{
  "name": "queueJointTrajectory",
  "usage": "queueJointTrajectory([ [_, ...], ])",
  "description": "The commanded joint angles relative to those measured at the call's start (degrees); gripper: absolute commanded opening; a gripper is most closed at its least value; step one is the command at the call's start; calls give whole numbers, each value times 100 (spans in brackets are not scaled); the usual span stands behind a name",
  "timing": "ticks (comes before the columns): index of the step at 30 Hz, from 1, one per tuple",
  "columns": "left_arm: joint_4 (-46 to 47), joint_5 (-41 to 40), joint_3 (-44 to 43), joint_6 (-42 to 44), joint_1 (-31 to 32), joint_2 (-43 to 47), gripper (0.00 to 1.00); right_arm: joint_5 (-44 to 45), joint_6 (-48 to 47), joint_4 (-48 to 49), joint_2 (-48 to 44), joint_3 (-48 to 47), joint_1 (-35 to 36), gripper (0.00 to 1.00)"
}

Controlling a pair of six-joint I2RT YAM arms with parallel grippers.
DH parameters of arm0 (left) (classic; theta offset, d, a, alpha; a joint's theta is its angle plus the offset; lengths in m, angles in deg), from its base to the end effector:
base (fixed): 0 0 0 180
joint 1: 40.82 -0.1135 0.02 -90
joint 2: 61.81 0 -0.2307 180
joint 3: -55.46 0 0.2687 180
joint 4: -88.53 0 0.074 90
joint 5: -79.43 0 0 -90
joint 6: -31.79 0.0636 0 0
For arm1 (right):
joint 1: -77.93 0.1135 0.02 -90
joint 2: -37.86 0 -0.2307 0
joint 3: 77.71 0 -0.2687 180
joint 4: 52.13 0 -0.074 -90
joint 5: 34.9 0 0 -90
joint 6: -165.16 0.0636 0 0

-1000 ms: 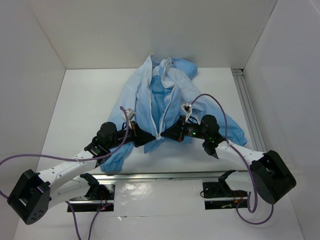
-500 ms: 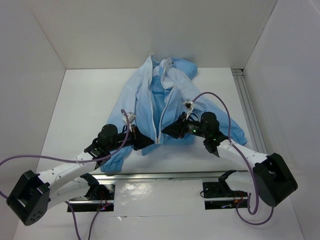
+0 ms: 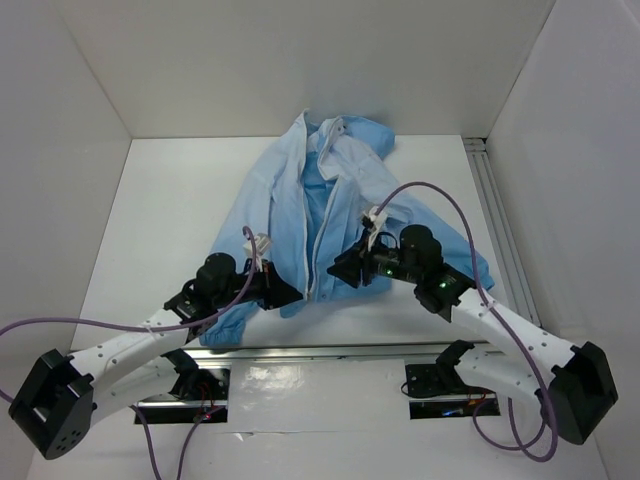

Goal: Zip up the jacket

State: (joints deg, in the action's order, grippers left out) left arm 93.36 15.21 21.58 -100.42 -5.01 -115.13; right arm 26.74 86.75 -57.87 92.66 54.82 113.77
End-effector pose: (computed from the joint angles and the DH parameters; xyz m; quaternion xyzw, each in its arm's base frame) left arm 0.1968 -0.1761 0.1760 0.0931 0.7777 -0.5123 0.3520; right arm 0.2094 0.1885 0.2383 -0.3084 0.7102 0.4182 0.4750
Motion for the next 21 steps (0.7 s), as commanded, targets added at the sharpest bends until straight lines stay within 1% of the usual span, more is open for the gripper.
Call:
queueJointTrajectory([
  [1,-253,172,-170,12,31,120,0,1082,-1070,-751,-93,-296,833,47],
  [3,-323,234,-223,12,31,68,0,1559,-1403,-830,21,-367,1266,47],
  [4,-376,234,-223,12,31,67,0,2127,-1493,-830,21,-367,1738,47],
  [5,-376,234,-223,12,31,67,0,2490,-1563,-830,91,-367,1978,47],
  [6,-376,234,-223,12,31,137,0,3128,-1703,-726,92,-297,2424,47],
  [8,-376,182,-223,12,31,199,0,3651,-1879,-585,92,-191,2796,47],
  [11,-429,120,-223,12,31,252,0,4406,-1959,-277,92,-25,3288,52],
  [14,-490,120,-276,12,31,252,0,4733,-2091,-224,284,-24,3570,54],
  [17,-551,173,-329,12,31,199,0,5068,-2144,-57,706,-24,3851,54],
  [18,-552,173,-329,12,31,199,0,5155,-2196,22,846,28,3852,52],
  [21,-780,173,-381,12,31,199,0,5279,-2267,233,961,82,3940,52],
])
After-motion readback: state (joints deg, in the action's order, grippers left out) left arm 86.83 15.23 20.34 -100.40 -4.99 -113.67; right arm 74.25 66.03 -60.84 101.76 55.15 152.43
